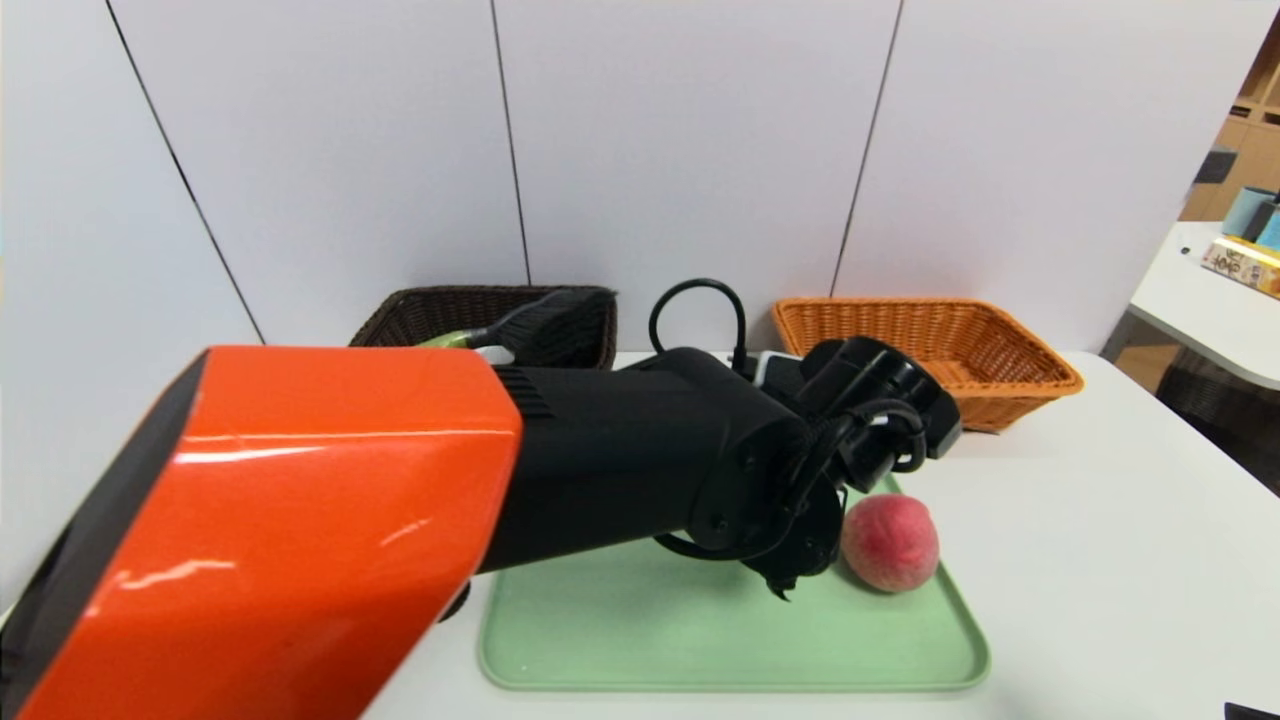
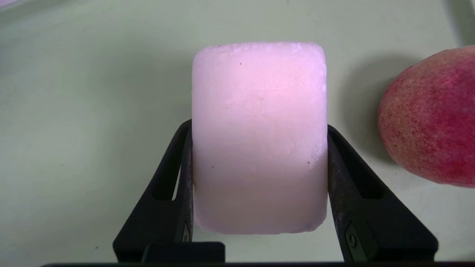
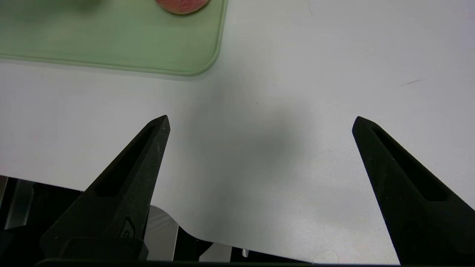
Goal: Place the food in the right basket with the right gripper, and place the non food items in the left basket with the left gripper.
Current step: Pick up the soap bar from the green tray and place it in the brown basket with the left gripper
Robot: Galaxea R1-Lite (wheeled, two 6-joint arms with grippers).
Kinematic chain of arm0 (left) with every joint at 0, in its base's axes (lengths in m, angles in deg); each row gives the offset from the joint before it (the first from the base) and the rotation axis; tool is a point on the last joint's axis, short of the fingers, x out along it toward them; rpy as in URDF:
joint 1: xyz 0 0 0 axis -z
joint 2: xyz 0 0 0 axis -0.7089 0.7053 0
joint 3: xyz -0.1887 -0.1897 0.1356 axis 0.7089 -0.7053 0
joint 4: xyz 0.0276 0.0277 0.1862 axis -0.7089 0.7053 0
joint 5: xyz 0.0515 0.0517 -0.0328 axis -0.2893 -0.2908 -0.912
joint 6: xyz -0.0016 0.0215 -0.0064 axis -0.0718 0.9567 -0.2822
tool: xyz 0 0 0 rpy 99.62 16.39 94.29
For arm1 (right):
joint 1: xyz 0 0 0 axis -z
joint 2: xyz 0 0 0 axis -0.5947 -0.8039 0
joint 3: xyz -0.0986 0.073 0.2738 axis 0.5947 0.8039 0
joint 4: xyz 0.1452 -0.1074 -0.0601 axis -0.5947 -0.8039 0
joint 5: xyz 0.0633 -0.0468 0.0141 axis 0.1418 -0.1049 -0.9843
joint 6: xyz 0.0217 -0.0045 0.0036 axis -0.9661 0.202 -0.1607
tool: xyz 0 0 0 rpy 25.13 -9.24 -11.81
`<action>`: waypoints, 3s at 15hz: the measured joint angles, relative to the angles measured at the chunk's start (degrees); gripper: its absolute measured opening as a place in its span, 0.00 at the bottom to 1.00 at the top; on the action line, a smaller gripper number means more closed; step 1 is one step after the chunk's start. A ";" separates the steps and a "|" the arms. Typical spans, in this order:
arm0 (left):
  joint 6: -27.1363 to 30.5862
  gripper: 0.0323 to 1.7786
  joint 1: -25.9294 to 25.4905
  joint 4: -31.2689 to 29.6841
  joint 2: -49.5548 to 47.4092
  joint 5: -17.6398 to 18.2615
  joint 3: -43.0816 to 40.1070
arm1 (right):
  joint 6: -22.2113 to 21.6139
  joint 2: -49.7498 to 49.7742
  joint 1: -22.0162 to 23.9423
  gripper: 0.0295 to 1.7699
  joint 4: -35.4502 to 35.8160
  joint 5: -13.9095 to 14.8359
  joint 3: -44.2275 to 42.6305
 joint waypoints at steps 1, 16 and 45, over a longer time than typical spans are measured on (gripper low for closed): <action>1.05 0.55 -0.66 0.77 -1.69 0.00 0.00 | 0.00 0.00 0.00 0.96 0.00 -0.01 -0.02; 38.11 0.55 -38.80 1.02 -22.47 25.71 0.13 | 0.09 0.07 -0.16 0.96 0.46 -0.20 -0.49; 57.36 0.75 -56.59 -16.60 -3.28 36.73 0.35 | 0.56 -2.73 -0.59 0.96 0.89 -0.44 -1.95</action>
